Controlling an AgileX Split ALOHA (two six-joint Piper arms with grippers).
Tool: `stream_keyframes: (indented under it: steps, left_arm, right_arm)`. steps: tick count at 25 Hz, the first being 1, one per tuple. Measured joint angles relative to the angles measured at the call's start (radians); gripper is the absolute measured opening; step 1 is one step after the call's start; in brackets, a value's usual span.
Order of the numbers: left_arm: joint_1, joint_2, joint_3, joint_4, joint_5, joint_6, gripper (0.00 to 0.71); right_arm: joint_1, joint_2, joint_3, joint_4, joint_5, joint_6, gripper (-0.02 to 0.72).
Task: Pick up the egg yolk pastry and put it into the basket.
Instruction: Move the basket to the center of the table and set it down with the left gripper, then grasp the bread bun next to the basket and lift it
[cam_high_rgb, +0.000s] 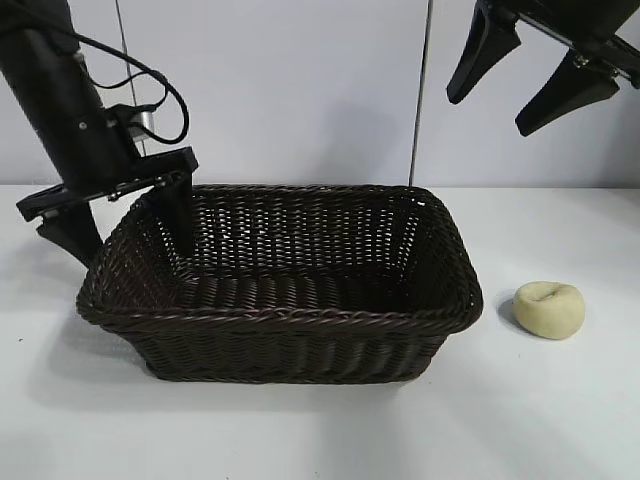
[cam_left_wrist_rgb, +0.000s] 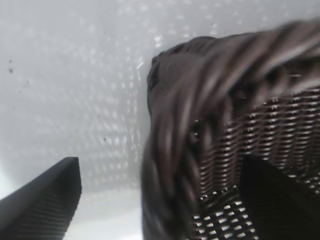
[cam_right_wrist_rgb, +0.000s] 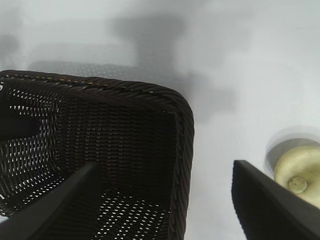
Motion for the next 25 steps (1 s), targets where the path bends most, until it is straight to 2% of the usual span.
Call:
stream_keyframes:
  steps: [6,18,22,25]
  left_arm:
    - [0.000,-0.106,0.000,0.002,0.052,0.000,0.628]
    - [0.000,-0.335,0.000,-0.024,0.078,0.000,0.628]
    - [0.000,-0.393,0.033,-0.115,0.052,0.000,0.628]
    - [0.000,-0.410,0.083,-0.185,-0.015,0.000,0.628]
  right_arm:
    - [0.000,0.000,0.000,-0.001,0.000,0.000,0.529]
    - [0.000,0.000,0.000,-0.003,0.000,0.000,0.529]
    - [0.000,0.000,0.000,-0.003,0.000,0.000,0.529]
    - [0.000,0.000,0.000,-0.003,0.000,0.000,0.529]
